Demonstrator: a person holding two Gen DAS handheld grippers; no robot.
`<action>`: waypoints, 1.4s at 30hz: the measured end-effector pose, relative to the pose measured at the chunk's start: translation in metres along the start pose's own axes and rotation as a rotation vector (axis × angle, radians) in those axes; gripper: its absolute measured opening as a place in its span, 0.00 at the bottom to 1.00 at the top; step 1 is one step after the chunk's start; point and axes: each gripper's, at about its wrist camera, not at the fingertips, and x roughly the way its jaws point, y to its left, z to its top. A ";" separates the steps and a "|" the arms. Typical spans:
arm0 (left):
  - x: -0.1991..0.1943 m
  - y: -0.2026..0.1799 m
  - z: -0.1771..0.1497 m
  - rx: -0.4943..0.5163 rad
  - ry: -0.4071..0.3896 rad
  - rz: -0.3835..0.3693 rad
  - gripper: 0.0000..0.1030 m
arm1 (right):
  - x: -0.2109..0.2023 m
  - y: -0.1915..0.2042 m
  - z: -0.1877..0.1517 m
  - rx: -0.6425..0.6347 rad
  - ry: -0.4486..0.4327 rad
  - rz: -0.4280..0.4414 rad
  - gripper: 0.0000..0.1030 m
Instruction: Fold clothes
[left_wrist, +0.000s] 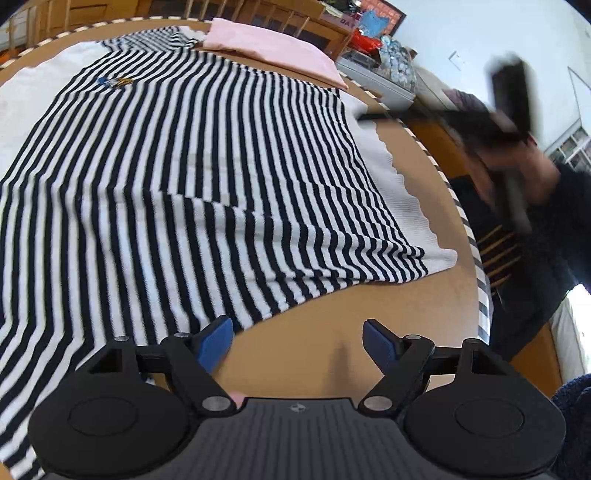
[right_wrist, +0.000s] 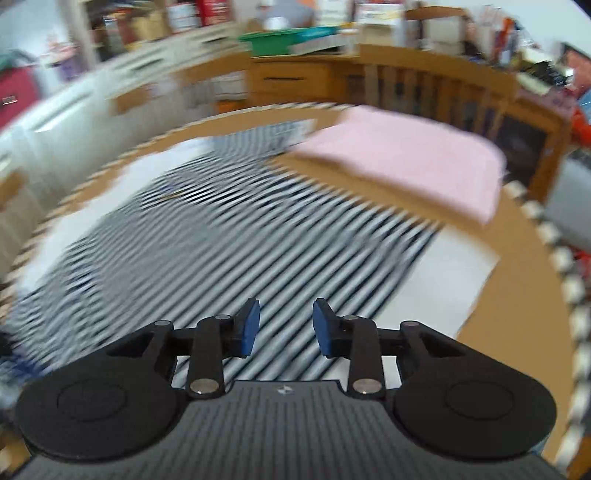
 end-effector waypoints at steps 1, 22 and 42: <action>-0.008 0.003 -0.005 -0.023 -0.017 0.004 0.77 | -0.007 0.016 -0.010 0.020 0.010 0.044 0.33; -0.120 0.112 -0.156 -0.420 -0.210 -0.035 0.70 | 0.036 0.237 -0.096 0.268 0.126 0.180 0.27; -0.105 0.147 -0.146 -0.528 -0.128 -0.132 0.32 | 0.032 0.239 -0.101 0.404 0.138 0.129 0.04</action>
